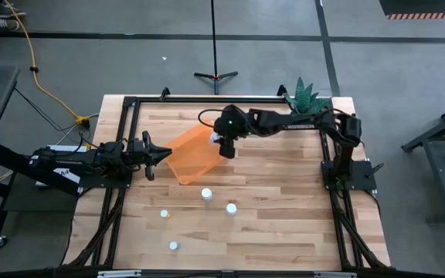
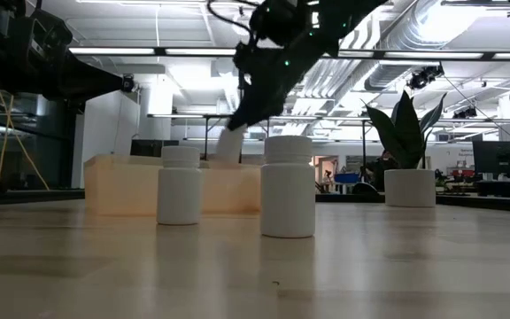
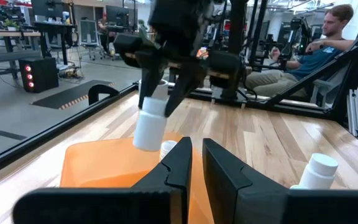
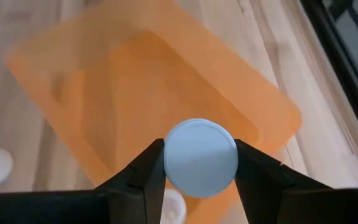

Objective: Pick and place pill bottles into a basket
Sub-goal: Put the top white pill bottle into the orange bin, then put the bottom white pill bottle into the orange bin

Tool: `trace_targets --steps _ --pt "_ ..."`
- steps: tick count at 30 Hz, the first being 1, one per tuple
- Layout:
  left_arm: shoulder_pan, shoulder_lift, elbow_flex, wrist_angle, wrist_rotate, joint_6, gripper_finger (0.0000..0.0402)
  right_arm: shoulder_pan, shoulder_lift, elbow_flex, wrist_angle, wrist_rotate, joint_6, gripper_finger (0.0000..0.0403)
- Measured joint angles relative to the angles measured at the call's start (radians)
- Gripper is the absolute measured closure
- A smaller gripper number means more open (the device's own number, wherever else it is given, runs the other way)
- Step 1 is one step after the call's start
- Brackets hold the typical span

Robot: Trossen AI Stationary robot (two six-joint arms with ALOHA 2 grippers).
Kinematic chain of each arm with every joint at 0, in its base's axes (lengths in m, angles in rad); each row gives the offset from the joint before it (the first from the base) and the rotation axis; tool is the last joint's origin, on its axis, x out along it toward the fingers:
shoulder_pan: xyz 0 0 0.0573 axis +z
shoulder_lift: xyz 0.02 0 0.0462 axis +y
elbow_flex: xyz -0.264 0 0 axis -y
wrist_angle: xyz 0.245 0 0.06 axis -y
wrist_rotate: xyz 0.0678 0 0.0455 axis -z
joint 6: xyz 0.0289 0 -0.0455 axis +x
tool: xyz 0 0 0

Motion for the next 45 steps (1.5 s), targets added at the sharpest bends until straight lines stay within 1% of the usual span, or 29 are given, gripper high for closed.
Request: trace_targets --steps 5,13,23,32,37,40,45 --pt "0.000 0.000 0.000 0.000 0.000 0.000 0.0328 -0.035 0.021 0.002 0.005 -0.023 0.001 0.0254" --pt "0.000 0.000 0.000 0.000 0.000 0.000 0.0328 -0.043 0.072 0.002 -0.002 -0.027 0.001 0.0251" --pt "0.000 0.000 0.000 0.000 0.000 0.000 0.0328 -0.046 0.072 0.002 -0.048 -0.027 0.001 0.0245" --pt "0.000 0.000 0.000 0.000 0.000 0.000 0.0328 -0.046 0.071 0.002 -0.050 -0.027 0.008 0.0211" --pt "0.000 0.000 0.000 0.000 0.000 0.000 0.0328 -0.046 0.071 0.002 -0.052 -0.026 0.010 0.0203" --pt "0.000 0.000 0.000 0.000 0.000 0.000 0.0328 -0.047 0.051 0.002 -0.053 -0.025 0.040 0.0204" --pt "0.000 0.000 0.000 0.000 0.000 0.000 0.0328 -0.039 -0.042 0.003 -0.056 -0.026 0.058 0.0204"
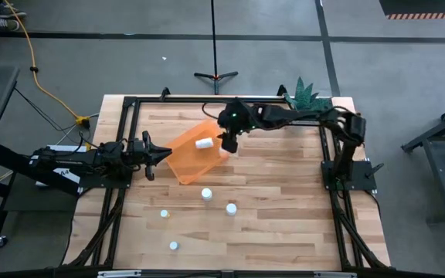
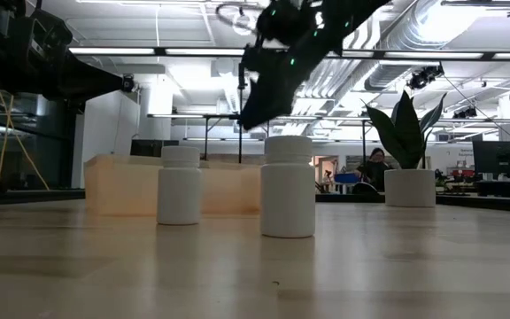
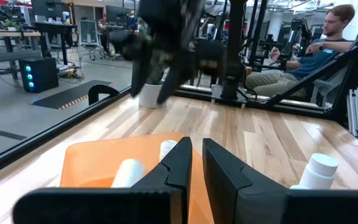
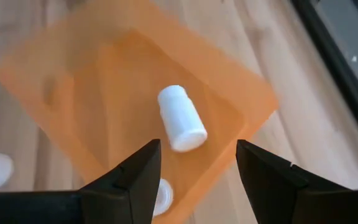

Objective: Pick and place pill bottles into a basket
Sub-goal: Put the bottom white pill bottle into the orange bin

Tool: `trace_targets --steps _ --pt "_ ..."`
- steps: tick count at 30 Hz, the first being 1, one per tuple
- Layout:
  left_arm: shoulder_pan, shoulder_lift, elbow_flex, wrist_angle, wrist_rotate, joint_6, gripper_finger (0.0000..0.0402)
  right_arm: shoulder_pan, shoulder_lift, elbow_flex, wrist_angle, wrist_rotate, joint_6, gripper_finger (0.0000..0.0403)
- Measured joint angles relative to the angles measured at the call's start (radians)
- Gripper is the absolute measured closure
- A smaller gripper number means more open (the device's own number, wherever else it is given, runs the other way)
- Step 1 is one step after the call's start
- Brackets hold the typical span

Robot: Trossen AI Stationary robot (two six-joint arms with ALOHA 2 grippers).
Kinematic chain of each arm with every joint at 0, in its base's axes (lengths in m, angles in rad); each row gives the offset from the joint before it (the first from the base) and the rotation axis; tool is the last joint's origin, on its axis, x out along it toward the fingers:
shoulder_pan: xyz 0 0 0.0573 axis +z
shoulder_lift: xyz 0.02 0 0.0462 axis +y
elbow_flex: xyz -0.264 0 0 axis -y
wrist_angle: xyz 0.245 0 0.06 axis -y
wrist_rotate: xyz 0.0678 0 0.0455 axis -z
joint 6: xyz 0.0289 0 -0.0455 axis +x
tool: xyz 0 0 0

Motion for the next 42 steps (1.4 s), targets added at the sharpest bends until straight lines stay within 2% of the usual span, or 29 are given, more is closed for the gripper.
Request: trace_targets --steps 7,12,17,20,24,26,28,35,38,42 --pt "0.000 0.000 0.000 0.000 0.000 0.000 0.0328 0.125 -0.155 0.000 -0.077 -0.009 -0.008 0.0212" --pt "0.000 0.000 0.000 0.000 0.000 0.000 0.0328 0.281 -0.177 0.000 -0.136 0.013 -0.055 0.0218" --pt "0.000 0.000 0.000 0.000 0.000 0.000 0.0328 0.423 -0.157 0.000 -0.159 0.062 -0.094 0.0228" --pt "0.000 0.000 0.000 0.000 0.000 0.000 0.0328 0.474 -0.126 0.000 -0.201 0.054 -0.106 0.0233" --pt "0.000 0.000 0.000 0.000 0.000 0.000 0.0328 0.503 -0.065 -0.001 -0.241 0.127 -0.079 0.0232" --pt "0.000 0.000 0.000 0.000 0.000 0.000 0.0328 0.507 -0.027 -0.001 -0.267 0.173 -0.075 0.0222" --pt "0.000 0.000 0.000 0.000 0.000 0.000 0.0328 0.507 0.010 -0.002 -0.277 0.177 -0.075 0.0206" --pt "0.000 0.000 0.000 0.000 0.000 0.000 0.0328 0.508 0.050 -0.002 -0.242 0.053 -0.042 0.0143" --pt "0.000 0.000 0.000 0.000 0.000 0.000 0.0328 0.503 0.050 -0.002 -0.228 -0.014 -0.027 0.0134" --pt "0.000 0.000 0.000 0.000 0.000 0.000 0.0328 0.507 0.050 -0.002 -0.175 -0.156 -0.073 0.0133"
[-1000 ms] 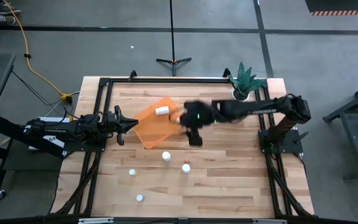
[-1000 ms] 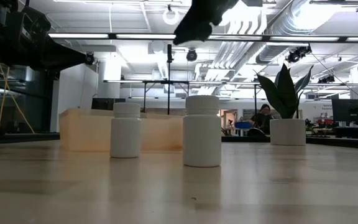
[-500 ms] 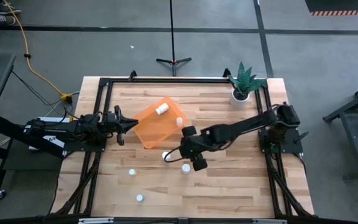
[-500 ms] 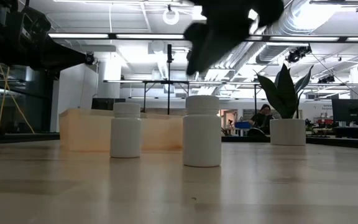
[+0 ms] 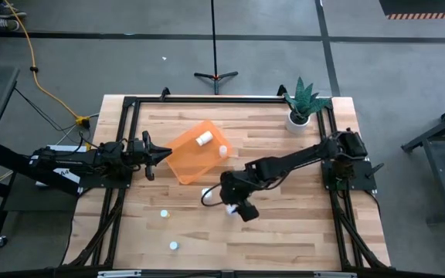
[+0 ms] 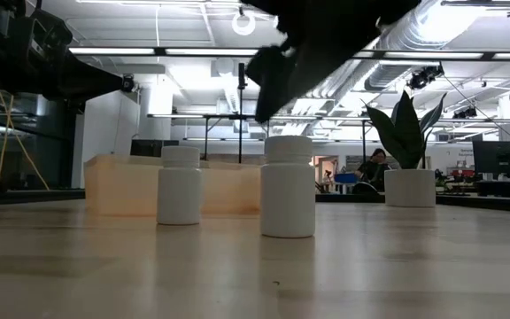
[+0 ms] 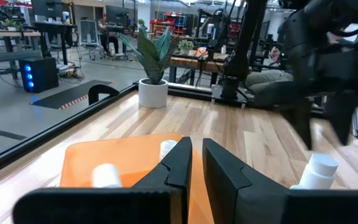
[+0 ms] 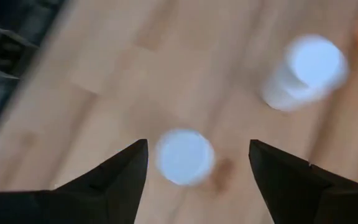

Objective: Pick and place pill bottles into a basket
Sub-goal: Put the bottom white pill bottle into the orange bin

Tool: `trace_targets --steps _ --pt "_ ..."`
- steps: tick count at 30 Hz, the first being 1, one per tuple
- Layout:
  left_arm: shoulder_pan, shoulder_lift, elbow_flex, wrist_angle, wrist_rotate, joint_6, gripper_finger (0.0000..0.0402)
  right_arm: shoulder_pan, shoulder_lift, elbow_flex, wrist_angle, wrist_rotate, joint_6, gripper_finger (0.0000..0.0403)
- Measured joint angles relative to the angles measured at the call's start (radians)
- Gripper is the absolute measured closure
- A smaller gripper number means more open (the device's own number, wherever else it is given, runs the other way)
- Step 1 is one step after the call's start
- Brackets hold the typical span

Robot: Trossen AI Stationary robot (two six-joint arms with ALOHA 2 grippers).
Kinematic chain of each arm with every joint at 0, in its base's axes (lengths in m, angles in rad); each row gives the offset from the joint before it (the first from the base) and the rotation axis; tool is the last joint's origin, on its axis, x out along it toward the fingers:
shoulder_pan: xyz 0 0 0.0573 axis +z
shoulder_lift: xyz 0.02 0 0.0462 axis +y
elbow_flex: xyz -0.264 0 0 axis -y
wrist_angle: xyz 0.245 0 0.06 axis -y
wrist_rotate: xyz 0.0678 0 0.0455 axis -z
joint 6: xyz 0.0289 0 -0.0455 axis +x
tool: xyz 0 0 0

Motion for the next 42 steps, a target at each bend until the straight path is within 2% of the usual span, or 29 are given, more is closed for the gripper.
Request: trace_targets --steps 2,8,14,21,31,42 --pt "0.000 0.000 0.000 0.000 0.000 0.000 0.0328 0.009 0.000 0.000 0.014 -0.028 -0.043 0.0133" --pt "0.000 0.000 0.000 0.000 0.000 0.000 0.0328 0.031 0.027 0.001 0.032 -0.011 -0.115 0.0132" --pt "0.000 0.000 0.000 0.000 0.000 0.000 0.0328 0.043 0.069 0.001 0.053 0.154 -0.101 0.0132" --pt "0.000 0.000 0.000 0.000 0.000 -0.003 0.0328 0.055 0.071 0.001 0.039 0.107 -0.055 0.0132" --pt "0.000 0.000 0.000 0.000 0.000 -0.003 0.0328 0.071 0.078 0.001 0.015 0.216 -0.006 0.0132" --pt "0.000 0.000 0.000 0.000 0.000 -0.003 0.0328 0.071 0.132 0.000 0.001 0.208 -0.002 0.0135"
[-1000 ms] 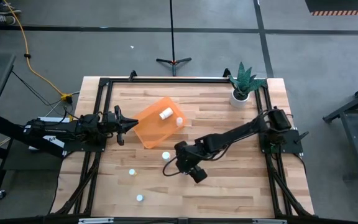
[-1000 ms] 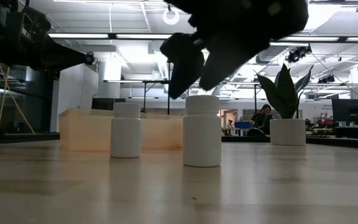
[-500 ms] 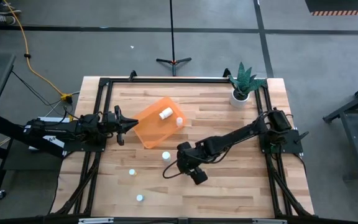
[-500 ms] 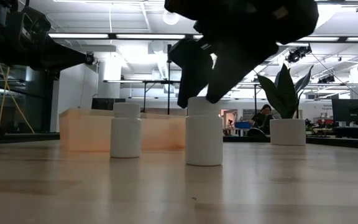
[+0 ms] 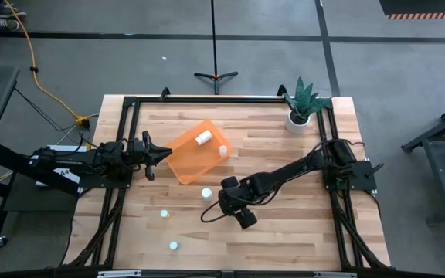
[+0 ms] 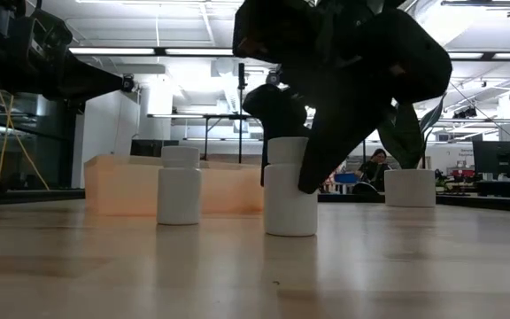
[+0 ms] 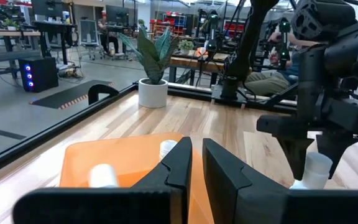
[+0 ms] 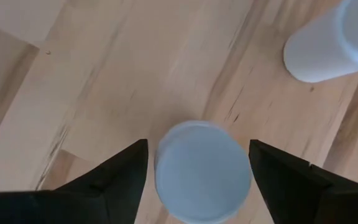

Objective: Pick and place pill bottles into a basket
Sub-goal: Put the bottom white pill bottle into the orange bin

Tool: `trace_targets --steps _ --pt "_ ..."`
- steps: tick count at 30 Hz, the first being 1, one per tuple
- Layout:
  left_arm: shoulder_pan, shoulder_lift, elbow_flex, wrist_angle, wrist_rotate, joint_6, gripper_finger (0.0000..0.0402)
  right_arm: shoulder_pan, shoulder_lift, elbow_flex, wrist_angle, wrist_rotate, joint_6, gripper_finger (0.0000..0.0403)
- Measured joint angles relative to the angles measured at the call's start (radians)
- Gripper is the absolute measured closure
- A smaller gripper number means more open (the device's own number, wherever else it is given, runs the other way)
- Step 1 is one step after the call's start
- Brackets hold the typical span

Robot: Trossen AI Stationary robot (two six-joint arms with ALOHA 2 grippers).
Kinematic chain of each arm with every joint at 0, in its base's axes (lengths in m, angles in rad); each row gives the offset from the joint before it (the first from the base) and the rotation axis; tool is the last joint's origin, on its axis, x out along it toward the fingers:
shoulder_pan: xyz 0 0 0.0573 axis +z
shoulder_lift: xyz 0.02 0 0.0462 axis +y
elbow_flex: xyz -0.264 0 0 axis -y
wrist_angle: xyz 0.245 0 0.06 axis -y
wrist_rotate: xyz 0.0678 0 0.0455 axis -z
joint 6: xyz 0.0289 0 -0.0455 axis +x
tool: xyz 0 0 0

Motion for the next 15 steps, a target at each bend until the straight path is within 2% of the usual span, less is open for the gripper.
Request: trace_targets --steps 6,13,15 --pt "0.000 0.000 0.000 0.000 0.000 0.000 0.0328 -0.004 0.000 0.000 0.002 0.000 0.000 0.0158" --pt "0.000 0.000 0.000 0.000 0.000 0.000 0.0328 -0.006 -0.006 0.002 -0.007 0.066 0.011 0.0236" --pt "0.000 0.000 0.000 0.000 0.000 0.000 0.0328 -0.012 -0.006 0.003 -0.014 0.068 -0.004 0.0238"
